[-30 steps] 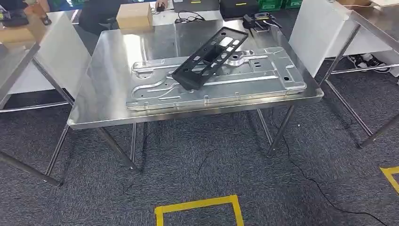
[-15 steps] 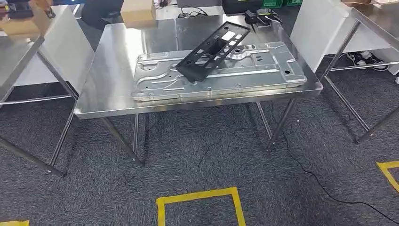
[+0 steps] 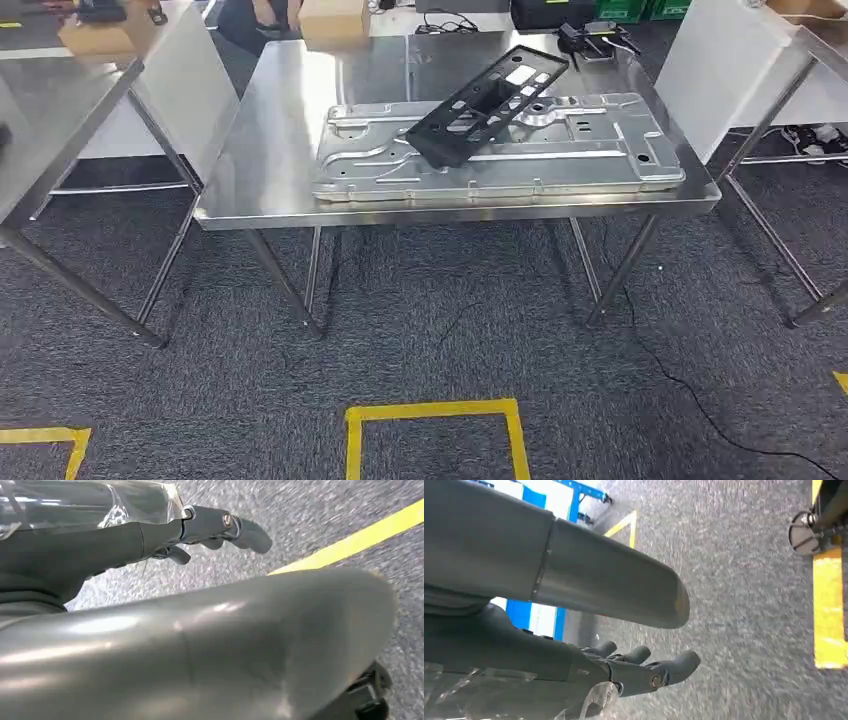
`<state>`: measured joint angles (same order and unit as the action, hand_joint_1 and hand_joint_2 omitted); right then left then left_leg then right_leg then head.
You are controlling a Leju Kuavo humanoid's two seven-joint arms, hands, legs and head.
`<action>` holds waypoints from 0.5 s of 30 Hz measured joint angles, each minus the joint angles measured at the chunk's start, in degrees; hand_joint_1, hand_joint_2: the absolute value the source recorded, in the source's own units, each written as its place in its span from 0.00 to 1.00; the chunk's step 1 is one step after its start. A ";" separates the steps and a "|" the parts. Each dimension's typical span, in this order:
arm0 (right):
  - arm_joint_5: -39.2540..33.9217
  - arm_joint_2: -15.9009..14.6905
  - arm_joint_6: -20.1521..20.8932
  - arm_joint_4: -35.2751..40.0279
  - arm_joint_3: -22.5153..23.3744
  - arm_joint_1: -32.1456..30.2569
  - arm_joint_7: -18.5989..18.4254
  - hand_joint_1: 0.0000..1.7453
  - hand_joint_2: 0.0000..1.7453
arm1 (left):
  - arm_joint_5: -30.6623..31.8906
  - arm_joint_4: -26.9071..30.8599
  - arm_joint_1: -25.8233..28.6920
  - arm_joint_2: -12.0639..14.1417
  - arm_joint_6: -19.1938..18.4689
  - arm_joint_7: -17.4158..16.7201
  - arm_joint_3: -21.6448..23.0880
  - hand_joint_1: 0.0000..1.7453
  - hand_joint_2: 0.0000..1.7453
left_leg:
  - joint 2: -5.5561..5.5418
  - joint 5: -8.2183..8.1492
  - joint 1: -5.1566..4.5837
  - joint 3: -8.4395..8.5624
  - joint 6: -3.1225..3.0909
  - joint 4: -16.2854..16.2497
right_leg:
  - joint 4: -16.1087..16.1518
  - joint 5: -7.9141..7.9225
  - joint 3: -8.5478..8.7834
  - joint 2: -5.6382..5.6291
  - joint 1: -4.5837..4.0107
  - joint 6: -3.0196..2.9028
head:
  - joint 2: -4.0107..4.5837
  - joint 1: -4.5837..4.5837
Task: Take the parts from the cabinet and place them on the table.
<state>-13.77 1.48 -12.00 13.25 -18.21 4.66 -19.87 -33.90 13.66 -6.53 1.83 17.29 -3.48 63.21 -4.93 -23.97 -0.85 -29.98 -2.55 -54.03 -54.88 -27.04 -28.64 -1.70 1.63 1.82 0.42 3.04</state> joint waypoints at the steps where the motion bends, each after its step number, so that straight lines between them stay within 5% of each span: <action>1: 0.00 -0.02 0.00 -0.02 0.02 0.04 -0.02 0.00 0.00 | 0.02 0.02 0.08 -0.02 0.00 0.00 0.00 0.00 0.00 | 1.43 -0.75 0.03 -0.22 0.36 -0.84 | 0.06 0.15 0.00 0.53 0.03 -0.24 | 0.00 0.06; 3: 0.00 -0.08 0.00 -0.04 0.00 -0.01 -0.15 0.00 0.00 | 0.04 0.02 -0.15 -0.04 -0.04 0.00 0.00 0.00 0.00 | 3.63 -5.11 0.43 -3.54 1.42 -7.87 | 0.04 0.23 -0.26 1.82 -0.03 -0.54 | 0.00 0.35; 5: 0.00 -0.08 0.00 -0.20 0.00 -0.09 -0.18 0.00 0.00 | 0.07 0.02 -0.17 -0.06 -0.04 0.00 0.00 0.00 0.00 | 4.06 -9.16 0.96 -8.13 2.07 -17.89 | 0.02 0.24 -0.54 3.48 -0.19 -0.57 | 0.00 0.39; 6: 0.00 -0.06 0.00 -0.24 0.00 -0.14 -0.17 0.00 0.00 | 0.09 0.02 -0.05 -0.06 -0.04 0.00 0.00 0.00 0.00 | 4.13 -9.32 1.09 -8.88 2.12 -19.66 | 0.00 0.25 -0.60 3.96 -0.20 -0.55 | 0.00 0.37; 8: 0.00 -0.04 0.00 -0.31 0.00 -0.04 -0.15 0.00 0.00 | 0.20 0.02 0.22 -0.04 -0.04 0.00 0.00 0.00 0.00 | 4.58 -6.08 1.14 -5.97 1.92 -14.49 | 0.01 0.25 -0.51 5.27 -0.22 -0.54 | 0.00 0.37; 9: 0.00 -0.02 0.00 -0.31 0.00 0.01 -0.13 0.00 0.00 | 0.33 0.02 0.18 -0.04 -0.04 0.00 0.00 0.00 0.00 | 5.11 -3.55 1.14 -2.97 1.76 -8.90 | 0.03 0.24 -0.41 5.84 -0.19 -0.53 | 0.00 0.39; 10: 0.00 0.02 0.00 -0.31 0.00 0.13 0.02 0.00 0.00 | 0.33 0.02 0.09 -0.04 -0.02 0.00 0.00 0.00 0.00 | 6.95 -1.13 1.05 0.54 1.40 -2.40 | 0.07 0.24 -0.23 6.35 -0.20 -0.49 | 0.00 0.37; 11: 0.00 0.02 0.00 -0.31 0.00 0.13 0.04 0.00 0.00 | 0.39 0.02 -0.15 -0.04 0.00 0.00 0.00 0.00 0.00 | 8.59 -1.67 0.66 1.62 1.25 0.52 | 0.02 0.19 -0.20 6.78 -0.36 -0.29 | 0.00 0.39; 15: 0.02 0.05 0.00 -0.28 -0.02 0.68 0.20 0.00 0.00 | 0.68 0.02 0.16 -0.02 0.11 -0.09 0.02 0.00 0.00 | 6.63 -1.15 -0.13 1.01 -0.16 0.65 | 0.57 0.45 0.26 8.24 -0.22 1.39 | 0.00 0.39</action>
<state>-13.75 1.53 -12.00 12.96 -18.23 5.34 -19.67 -33.22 13.68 -6.38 1.81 17.40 -3.56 63.23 1.70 -25.12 -0.97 -28.97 -2.71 -53.38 -54.31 -26.59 -28.38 6.54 1.40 3.21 0.42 3.43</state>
